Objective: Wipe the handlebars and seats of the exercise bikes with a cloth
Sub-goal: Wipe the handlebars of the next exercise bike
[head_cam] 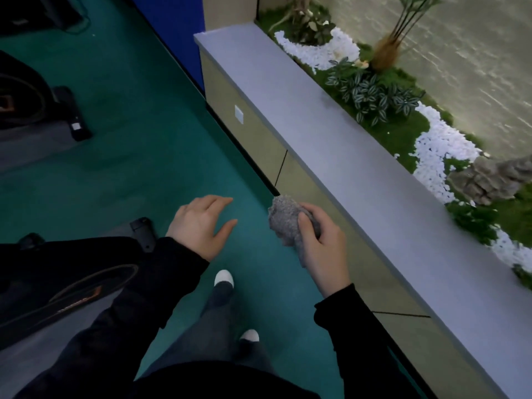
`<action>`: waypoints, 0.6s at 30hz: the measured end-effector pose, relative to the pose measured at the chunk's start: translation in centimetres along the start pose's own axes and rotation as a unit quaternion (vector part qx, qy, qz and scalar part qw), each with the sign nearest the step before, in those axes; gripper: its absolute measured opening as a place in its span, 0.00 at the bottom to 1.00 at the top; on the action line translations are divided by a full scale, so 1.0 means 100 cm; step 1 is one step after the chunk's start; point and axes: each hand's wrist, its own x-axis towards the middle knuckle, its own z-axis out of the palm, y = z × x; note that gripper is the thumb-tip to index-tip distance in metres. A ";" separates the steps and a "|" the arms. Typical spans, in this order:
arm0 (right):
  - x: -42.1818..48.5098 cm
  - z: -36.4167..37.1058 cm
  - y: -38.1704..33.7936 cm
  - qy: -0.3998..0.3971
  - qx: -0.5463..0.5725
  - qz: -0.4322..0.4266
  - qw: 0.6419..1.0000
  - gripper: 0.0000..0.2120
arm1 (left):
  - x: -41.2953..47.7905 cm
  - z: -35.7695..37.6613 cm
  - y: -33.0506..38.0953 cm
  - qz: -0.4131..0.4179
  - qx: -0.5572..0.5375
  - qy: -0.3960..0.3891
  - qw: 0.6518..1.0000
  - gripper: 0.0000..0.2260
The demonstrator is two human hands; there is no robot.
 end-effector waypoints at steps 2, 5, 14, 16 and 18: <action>0.023 0.008 -0.003 -0.015 0.003 0.003 1.000 0.08 | 0.016 0.000 -0.009 -0.011 -0.003 0.000 1.000 0.25; 0.064 0.023 -0.012 -0.046 0.003 0.016 0.999 0.05 | 0.047 -0.003 -0.029 -0.033 -0.012 0.011 0.999 0.20; 0.170 0.083 -0.037 -0.116 0.020 0.055 0.991 0.21 | 0.128 -0.035 -0.094 -0.087 -0.026 0.037 0.995 0.20; 0.189 0.099 -0.040 -0.129 0.009 0.025 0.991 0.19 | 0.139 -0.044 -0.106 -0.109 -0.027 0.042 0.993 0.20; 0.208 0.114 -0.045 -0.141 0.008 0.006 0.990 0.17 | 0.148 -0.052 -0.116 -0.130 -0.029 0.053 0.990 0.23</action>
